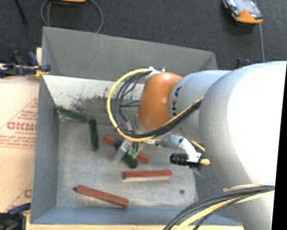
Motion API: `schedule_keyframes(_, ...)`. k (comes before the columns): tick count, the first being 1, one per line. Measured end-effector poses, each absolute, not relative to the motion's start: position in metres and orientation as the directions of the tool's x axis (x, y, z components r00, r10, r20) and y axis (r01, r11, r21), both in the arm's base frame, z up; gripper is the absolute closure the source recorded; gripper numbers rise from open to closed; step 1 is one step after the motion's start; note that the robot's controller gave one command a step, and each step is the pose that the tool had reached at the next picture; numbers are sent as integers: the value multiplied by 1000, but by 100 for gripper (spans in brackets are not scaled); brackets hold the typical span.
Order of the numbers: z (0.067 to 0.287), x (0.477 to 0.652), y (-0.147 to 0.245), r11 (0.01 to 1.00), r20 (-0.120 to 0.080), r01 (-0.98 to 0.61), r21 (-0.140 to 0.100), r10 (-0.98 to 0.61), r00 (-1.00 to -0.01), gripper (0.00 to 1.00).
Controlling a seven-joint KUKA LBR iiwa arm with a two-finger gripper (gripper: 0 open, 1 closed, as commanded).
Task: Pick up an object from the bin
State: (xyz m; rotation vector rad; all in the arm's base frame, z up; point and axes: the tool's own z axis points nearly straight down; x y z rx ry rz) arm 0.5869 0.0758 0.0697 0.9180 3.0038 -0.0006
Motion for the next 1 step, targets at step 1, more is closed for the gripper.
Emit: schedule_keyframes(1,74,588,75,829,-4,559,2,559,-829,100)
